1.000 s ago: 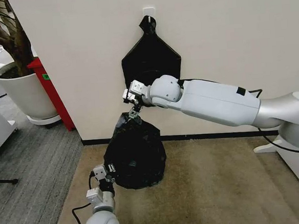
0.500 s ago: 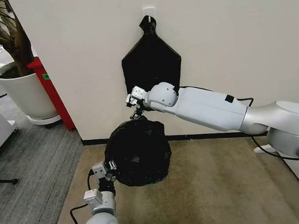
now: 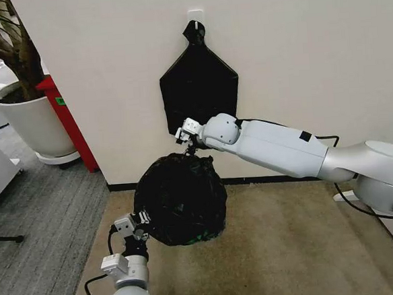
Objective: Place the garbage bag over the trash bin.
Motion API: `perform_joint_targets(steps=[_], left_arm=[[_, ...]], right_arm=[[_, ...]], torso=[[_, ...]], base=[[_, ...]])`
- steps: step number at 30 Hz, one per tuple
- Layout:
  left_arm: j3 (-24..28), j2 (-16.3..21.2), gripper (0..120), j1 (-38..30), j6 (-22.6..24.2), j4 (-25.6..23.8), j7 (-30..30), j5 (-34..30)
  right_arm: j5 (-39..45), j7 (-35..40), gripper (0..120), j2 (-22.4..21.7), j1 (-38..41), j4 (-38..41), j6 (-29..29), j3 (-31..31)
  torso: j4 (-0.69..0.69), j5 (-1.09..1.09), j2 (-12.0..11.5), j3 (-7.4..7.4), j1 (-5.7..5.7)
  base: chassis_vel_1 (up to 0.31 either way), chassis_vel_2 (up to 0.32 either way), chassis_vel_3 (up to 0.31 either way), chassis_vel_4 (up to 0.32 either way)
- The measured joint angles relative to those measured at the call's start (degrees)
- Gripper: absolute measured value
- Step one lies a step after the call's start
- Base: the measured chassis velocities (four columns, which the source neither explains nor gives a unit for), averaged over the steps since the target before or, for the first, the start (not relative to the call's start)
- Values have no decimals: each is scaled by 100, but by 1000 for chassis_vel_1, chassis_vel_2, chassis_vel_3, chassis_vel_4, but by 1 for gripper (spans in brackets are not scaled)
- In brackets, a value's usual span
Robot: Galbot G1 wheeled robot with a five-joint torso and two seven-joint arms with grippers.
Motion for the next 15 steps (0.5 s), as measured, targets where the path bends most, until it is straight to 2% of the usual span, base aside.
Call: perform_joint_targets(steps=[5,9,13,14,15], left_arm=[[49,-51,1,-117,-5,277,-7,-7],[56,-56,1,-273,-6,528,-18,-38],[16,-72,1,-325,6,665,-67,-243],[16,-72,1,-325,6,665,-67,-243],[4,-85,1,-332,21,671,-82,-304]], right_arm=[[124,173,100,-8,-12,279,-34,281],[588,660,100,8,-153,704,-59,665],[1705,1819,100,-54,-559,1483,-66,1213],[1705,1819,100,-54,-559,1483,-66,1213],[1947,2132,100,-80,-647,1625,-66,1311]], torso=[[-1,-1,0,0,0],[-1,-1,0,0,0],[1,0,0,0,0],[1,0,0,0,0],[0,-1,0,0,0]], base=[[0,0,0,0],[0,0,0,0],[0,0,0,0],[0,0,0,0],[0,0,0,0]])
